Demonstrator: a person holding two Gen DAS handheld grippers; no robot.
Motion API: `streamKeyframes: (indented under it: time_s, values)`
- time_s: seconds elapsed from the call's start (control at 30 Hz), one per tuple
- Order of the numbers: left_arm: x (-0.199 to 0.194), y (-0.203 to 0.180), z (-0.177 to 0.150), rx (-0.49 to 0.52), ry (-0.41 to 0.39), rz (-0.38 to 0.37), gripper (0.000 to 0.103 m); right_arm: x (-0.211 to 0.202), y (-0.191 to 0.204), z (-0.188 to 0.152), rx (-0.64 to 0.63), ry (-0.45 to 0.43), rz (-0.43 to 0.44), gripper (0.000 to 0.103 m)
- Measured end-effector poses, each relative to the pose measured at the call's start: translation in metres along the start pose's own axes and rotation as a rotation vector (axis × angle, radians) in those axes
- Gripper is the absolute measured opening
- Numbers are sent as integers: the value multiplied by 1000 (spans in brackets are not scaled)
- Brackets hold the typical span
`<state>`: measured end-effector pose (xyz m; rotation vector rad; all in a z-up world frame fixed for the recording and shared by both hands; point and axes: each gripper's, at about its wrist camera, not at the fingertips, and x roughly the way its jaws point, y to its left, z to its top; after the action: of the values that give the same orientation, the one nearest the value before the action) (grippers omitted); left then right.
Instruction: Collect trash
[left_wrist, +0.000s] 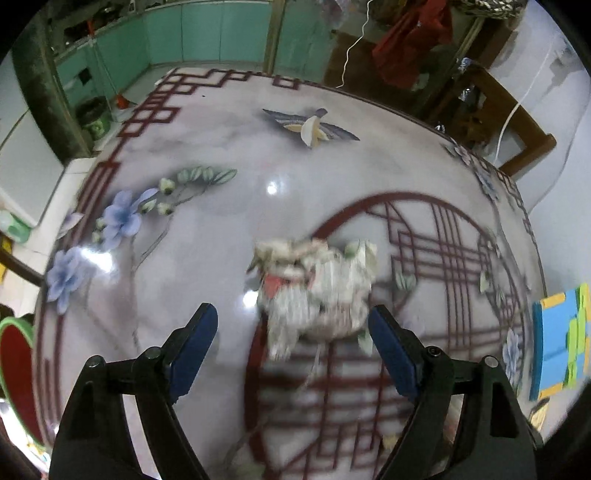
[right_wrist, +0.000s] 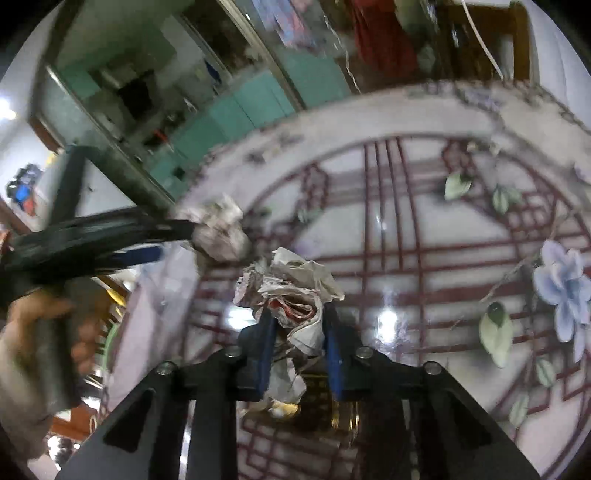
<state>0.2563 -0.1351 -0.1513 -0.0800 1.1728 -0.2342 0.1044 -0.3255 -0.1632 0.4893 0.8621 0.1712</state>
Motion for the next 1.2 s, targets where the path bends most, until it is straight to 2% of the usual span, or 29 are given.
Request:
streamKeyframes:
  time_s: [0.03, 0.07, 0.1, 0.13, 0.23, 0.3, 0.47, 0.6, 0.83, 1.03, 1.2]
  values:
    - [8, 0, 4, -9, 8, -8, 82, -10, -2, -1, 6, -24, 2, 21]
    - [16, 0, 6, -20, 26, -12, 75, -19, -5, -2, 13, -41, 1, 21]
    - [25, 1, 6, -34, 49, -23, 47, -24, -7, -2, 17, -47, -1, 21]
    - [29, 1, 5, -49, 57, -33, 45, -30, -10, -3, 19, -47, -7, 21]
    - [23, -4, -1, -26, 22, -25, 42, -33, -13, -6, 18, -24, -29, 21]
    - [17, -9, -8, 8, 11, 7, 40, -29, -12, -9, 18, -9, -29, 21]
    - [-17, -16, -32, 118, -74, 75, 39, -23, -7, -12, 11, 19, -41, 21]
    - [-49, -20, -45, 158, -142, 92, 39, -15, 6, -15, -35, 47, -71, 21]
    - [-100, -16, -54, 150, -234, 71, 39, -4, 14, -20, -44, 98, -106, 22]
    - [-135, -9, -62, 142, -298, 68, 39, -15, 25, -21, -61, 85, -100, 22]
    - [-148, -6, -76, 137, -305, 69, 39, -27, 36, -22, -80, 69, -98, 22]
